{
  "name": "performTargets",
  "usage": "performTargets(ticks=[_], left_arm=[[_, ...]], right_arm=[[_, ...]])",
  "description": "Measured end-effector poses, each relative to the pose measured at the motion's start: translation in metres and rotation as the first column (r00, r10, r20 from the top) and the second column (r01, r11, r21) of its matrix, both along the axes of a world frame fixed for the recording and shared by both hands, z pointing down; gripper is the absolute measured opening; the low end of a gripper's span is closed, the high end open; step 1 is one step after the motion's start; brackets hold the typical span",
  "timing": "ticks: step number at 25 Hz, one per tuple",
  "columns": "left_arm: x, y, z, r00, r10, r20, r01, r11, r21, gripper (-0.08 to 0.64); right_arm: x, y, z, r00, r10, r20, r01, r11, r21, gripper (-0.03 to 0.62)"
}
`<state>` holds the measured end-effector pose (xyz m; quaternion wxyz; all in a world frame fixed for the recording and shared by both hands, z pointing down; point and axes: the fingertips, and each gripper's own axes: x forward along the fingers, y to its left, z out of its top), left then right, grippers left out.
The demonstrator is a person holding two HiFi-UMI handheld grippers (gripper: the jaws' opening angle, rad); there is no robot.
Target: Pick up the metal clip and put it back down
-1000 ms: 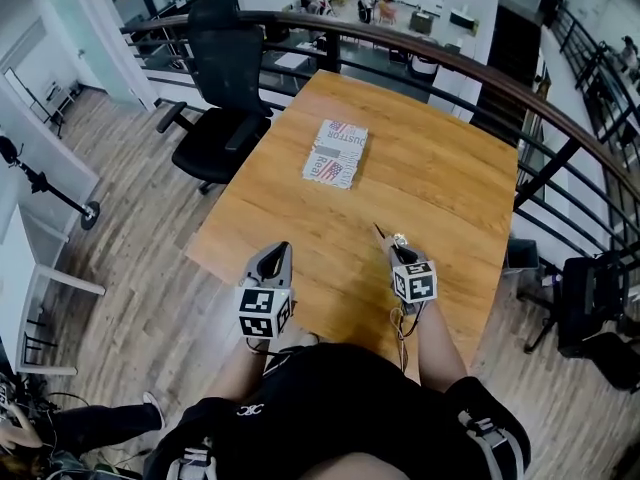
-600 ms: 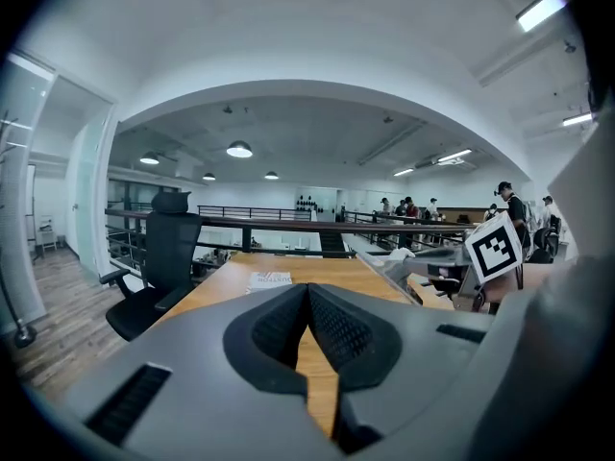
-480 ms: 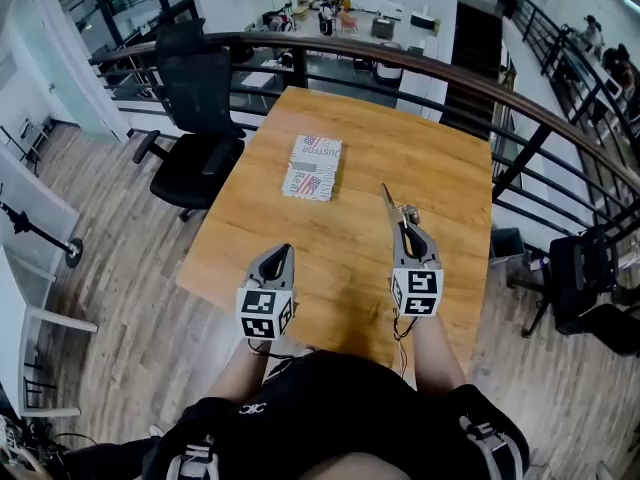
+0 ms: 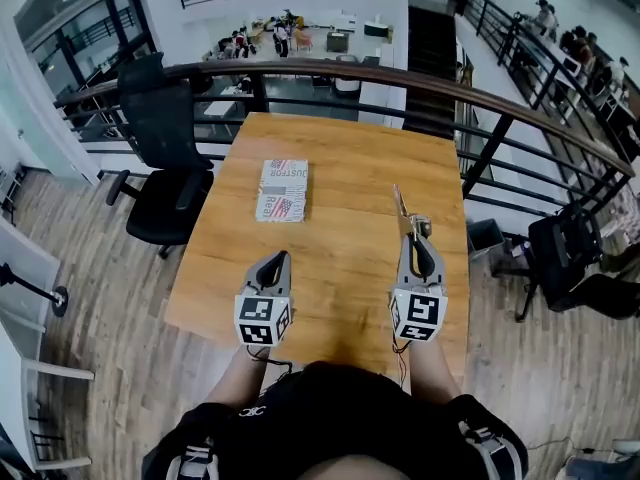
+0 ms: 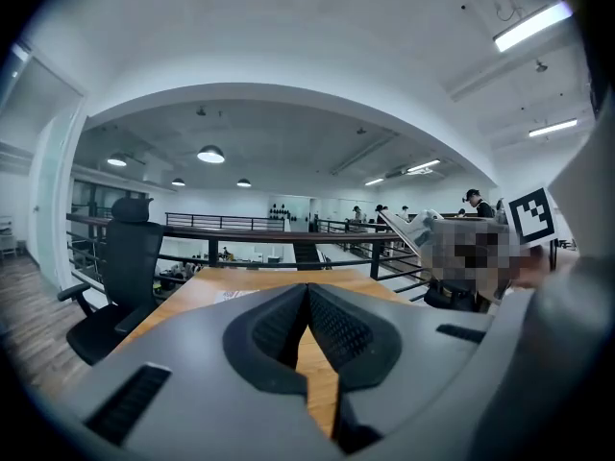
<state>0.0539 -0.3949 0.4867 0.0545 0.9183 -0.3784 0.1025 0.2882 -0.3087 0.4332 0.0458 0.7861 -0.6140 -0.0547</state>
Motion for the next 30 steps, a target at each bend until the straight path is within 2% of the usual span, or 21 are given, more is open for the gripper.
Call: performTargets(ticks=[11,16,25,30], left_arm=[[0.024,0.008,0.001,0.996,0.086,0.01,-0.086,0.996,-0.005,0.012],[0.029,0.013,0.004,0.995,0.097,0.013,-0.097,0.995,-0.006,0.012],[0.02,0.016,0.007,0.996,0.082,0.025,-0.081,0.997,-0.016,0.012],[0.014,0.014,0.007,0.998,0.061,0.03,-0.061,0.998,-0.017,0.012]], right_arm=[[0.011,0.032,-0.003,0.998,0.064,0.015,-0.064,0.998,0.002,0.041],[0.016,0.039,0.001,0.997,0.081,0.006,-0.081,0.997,0.003,0.041],[0.008,0.015,0.015,0.994,0.036,-0.108,-0.042,0.998,-0.054,0.041],[0.003,-0.005,0.043,0.982,-0.005,-0.187,-0.018,0.992,-0.123,0.041]])
